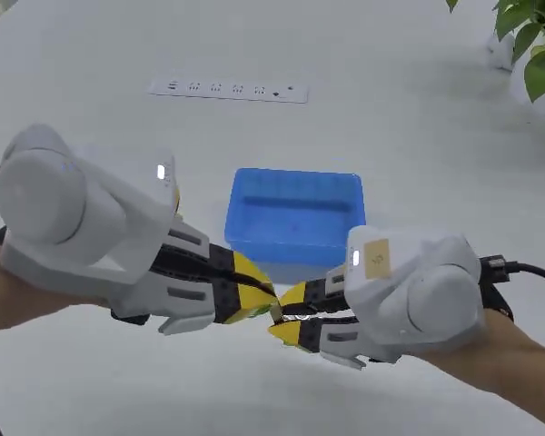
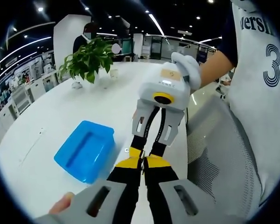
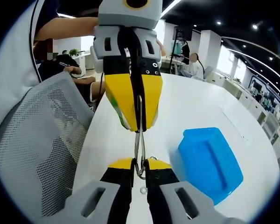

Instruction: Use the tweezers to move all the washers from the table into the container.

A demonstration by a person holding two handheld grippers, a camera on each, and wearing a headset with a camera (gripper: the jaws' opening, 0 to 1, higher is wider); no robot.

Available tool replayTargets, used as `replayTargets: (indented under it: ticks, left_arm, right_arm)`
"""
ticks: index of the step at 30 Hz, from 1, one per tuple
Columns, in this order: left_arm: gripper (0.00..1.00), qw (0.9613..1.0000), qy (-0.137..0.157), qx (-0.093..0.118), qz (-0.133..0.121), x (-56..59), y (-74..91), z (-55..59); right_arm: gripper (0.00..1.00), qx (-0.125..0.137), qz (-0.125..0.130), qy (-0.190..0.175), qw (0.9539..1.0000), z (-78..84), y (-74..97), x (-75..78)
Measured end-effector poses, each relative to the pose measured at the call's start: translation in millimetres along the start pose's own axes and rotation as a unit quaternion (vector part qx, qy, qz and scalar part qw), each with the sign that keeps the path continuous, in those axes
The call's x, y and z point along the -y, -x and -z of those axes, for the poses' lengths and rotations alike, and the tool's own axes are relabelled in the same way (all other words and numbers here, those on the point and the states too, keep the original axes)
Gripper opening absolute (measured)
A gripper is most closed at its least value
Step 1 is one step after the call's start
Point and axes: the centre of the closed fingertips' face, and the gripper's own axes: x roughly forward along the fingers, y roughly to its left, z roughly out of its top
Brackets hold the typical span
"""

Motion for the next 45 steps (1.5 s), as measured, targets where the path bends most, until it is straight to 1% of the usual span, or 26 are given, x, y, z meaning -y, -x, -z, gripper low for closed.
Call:
replayTargets:
  ticks: [3, 5, 6, 7, 8, 10, 15, 17, 21, 22, 25, 29, 32, 34, 35, 38, 39, 42, 44, 45]
  left_arm:
    - [0.06, 0.9999, -0.009, 0.004, -0.006, -5.8, 4.6, -8.6]
    - [0.06, 0.9998, -0.015, 0.011, -0.012, -10.4, 8.3, -16.2]
    - [0.07, 0.9997, -0.014, 0.014, -0.014, -12.5, 9.4, -18.4]
    - [0.07, 0.9996, -0.006, 0.019, -0.021, -17.2, 10.6, -21.1]
    - [0.07, 0.9995, -0.003, 0.021, -0.021, -19.0, 11.3, -22.2]
    - [0.07, 0.9994, -0.011, 0.02, -0.024, -22.3, 11.5, -24.8]
    - [0.07, 0.999, -0.031, 0.024, -0.022, -29.1, 11.7, -37.2]
    - [0.07, 0.9986, -0.038, 0.028, -0.023, -34.1, 12.6, -42.7]
    - [0.07, 0.9977, -0.047, 0.038, -0.03, -46.3, 15.4, -53.2]
    - [0.07, 0.9976, -0.047, 0.041, -0.032, -49.5, 15.9, -54.9]
    - [0.07, 0.9971, -0.049, 0.045, -0.038, -62.7, 16.4, -59.0]
    - [0.07, 0.9966, -0.059, 0.038, -0.043, -77.4, 13.6, -60.2]
    - [0.07, 0.9964, -0.064, 0.031, -0.046, -88.6, 9.3, -57.3]
    - [0.07, 0.9965, -0.062, 0.028, -0.048, -94.9, 6.4, -54.1]
    - [0.07, 0.9967, -0.059, 0.027, -0.049, -99.6, 3.9, -52.1]
    - [0.07, 0.9972, -0.052, 0.025, -0.048, -109.0, -4.1, -46.4]
    - [0.07, 0.9974, -0.05, 0.024, -0.047, -109.3, -6.7, -45.3]
    - [0.07, 0.9978, -0.046, 0.018, -0.044, -116.7, -15.5, -38.2]
    - [0.07, 0.9984, -0.036, 0.015, -0.042, -125.9, -24.1, -29.5]
    - [0.07, 0.9984, -0.035, 0.015, -0.042, -128.8, -26.6, -27.5]
  right_arm:
    - [0.1, 0.001, 0.008, 0.01, 0.9999, -7.8, 5.0, 8.3]
    - [0.1, 0.011, 0.017, 0.016, 0.9997, -14.3, 9.4, 15.9]
    - [0.1, 0.015, 0.022, 0.013, 0.9996, -16.0, 11.1, 19.1]
    - [0.1, 0.021, 0.026, 0.005, 0.9994, -17.8, 12.9, 23.3]
    - [0.1, 0.023, 0.028, 0.004, 0.9993, -18.7, 14.0, 25.3]
    - [0.1, 0.022, 0.034, 0.011, 0.9991, -20.2, 15.8, 29.3]
    - [0.1, 0.021, 0.045, 0.021, 0.9986, -26.2, 23.4, 41.1]
    - [0.1, 0.022, 0.051, 0.024, 0.9982, -29.3, 26.8, 47.7]
    - [0.1, 0.026, 0.062, 0.029, 0.9973, -35.3, 32.2, 61.6]
    - [0.1, 0.028, 0.065, 0.03, 0.997, -37.3, 33.3, 67.1]
    - [0.1, 0.031, 0.072, 0.033, 0.9964, -40.2, 32.7, 80.1]
    - [0.1, 0.029, 0.078, 0.038, 0.9958, -41.0, 27.6, 96.8]
    - [0.1, 0.023, 0.083, 0.045, 0.9953, -37.7, 23.4, 107.4]
    - [0.1, 0.019, 0.084, 0.045, 0.9952, -34.0, 20.0, 113.3]
    - [0.1, 0.018, 0.083, 0.044, 0.9954, -31.2, 17.7, 116.5]
    - [0.1, 0.015, 0.08, 0.037, 0.996, -23.3, 11.6, 123.6]
    - [0.1, 0.013, 0.077, 0.034, 0.9963, -19.5, 8.6, 126.1]
    - [0.1, 0.01, 0.072, 0.026, 0.997, -10.8, 2.1, 131.0]
    - [0.1, 0.007, 0.068, 0.018, 0.9975, -2.7, -4.2, 136.9]
    - [0.1, 0.008, 0.066, 0.012, 0.9977, -0.4, -6.1, 138.6]
